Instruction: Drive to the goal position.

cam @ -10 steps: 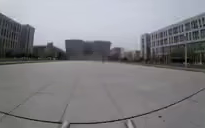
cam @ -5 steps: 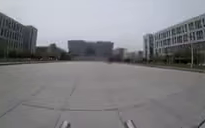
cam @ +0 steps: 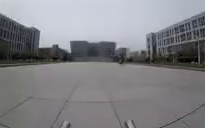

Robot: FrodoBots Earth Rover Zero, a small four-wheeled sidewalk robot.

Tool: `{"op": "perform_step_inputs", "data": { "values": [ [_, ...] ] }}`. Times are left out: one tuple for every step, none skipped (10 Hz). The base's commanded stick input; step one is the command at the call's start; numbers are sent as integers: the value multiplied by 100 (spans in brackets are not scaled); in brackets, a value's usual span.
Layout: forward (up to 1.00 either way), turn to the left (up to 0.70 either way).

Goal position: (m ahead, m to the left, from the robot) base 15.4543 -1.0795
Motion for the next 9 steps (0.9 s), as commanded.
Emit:
{"op": "perform_step_inputs", "data": {
  "values": [
    [100,0],
    [100,0],
    [100,0],
    [100,0],
    [100,0],
    [100,0],
    [100,0],
    [100,0],
    [100,0]
  ]
}}
